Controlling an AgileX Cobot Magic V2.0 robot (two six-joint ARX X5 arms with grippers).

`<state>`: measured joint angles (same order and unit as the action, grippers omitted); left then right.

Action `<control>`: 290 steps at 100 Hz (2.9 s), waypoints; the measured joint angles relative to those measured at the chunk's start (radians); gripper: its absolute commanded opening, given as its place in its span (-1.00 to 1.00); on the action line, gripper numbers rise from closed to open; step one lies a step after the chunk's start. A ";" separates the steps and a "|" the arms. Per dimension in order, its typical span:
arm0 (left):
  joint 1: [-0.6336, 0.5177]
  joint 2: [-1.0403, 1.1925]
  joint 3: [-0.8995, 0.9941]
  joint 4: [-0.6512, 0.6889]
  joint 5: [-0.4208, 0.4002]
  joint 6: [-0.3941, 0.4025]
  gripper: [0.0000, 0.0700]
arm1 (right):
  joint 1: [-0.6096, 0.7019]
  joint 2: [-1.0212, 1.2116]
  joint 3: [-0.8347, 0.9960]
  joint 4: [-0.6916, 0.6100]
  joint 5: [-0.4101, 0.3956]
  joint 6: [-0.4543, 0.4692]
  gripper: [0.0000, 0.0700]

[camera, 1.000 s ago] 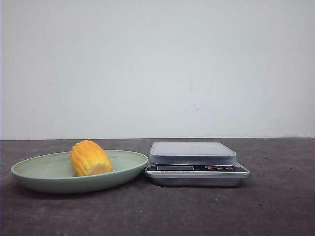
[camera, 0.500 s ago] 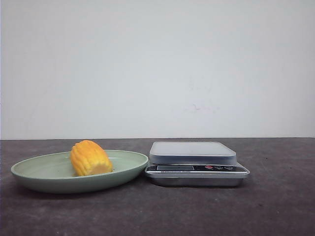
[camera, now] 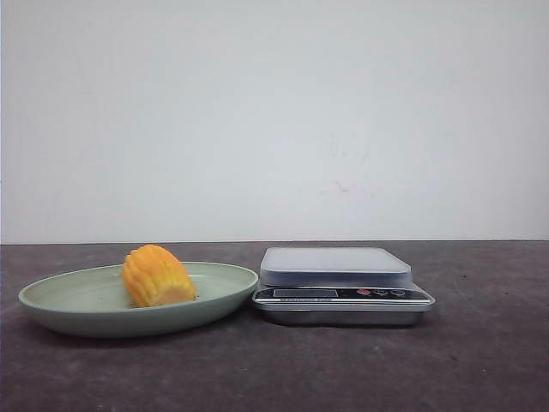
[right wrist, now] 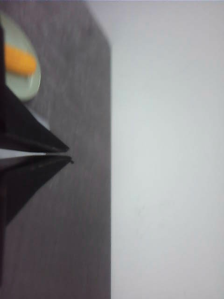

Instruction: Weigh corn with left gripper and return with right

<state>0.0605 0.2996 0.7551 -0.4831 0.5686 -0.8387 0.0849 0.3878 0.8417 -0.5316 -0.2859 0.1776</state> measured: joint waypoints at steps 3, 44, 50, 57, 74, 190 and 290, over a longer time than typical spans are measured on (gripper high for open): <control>0.000 0.044 0.072 -0.061 -0.018 0.071 -0.97 | 0.000 0.037 0.055 -0.048 0.027 -0.022 -0.99; -0.006 0.363 0.535 -0.313 -0.093 0.535 0.22 | 0.013 0.173 0.265 -0.109 -0.013 -0.059 -0.06; -0.014 0.369 0.535 -0.332 -0.095 0.538 0.79 | 0.013 0.173 0.265 -0.121 -0.047 -0.053 0.71; -0.025 0.372 0.535 -0.361 -0.095 0.542 0.92 | 0.014 0.173 0.265 -0.144 -0.061 -0.045 1.00; -0.053 0.374 0.535 -0.461 -0.099 0.573 0.92 | 0.014 0.173 0.265 -0.206 -0.101 -0.034 1.00; -0.371 0.970 0.124 -0.098 -0.229 0.369 0.36 | 0.092 0.173 0.265 -0.334 -0.003 -0.031 1.00; -0.544 1.284 0.149 0.045 -0.259 0.282 -0.97 | 0.092 0.173 0.264 -0.429 0.028 -0.041 0.95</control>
<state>-0.4831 1.5833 0.9043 -0.4377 0.3099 -0.5571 0.1768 0.5606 1.1061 -0.9607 -0.2577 0.1368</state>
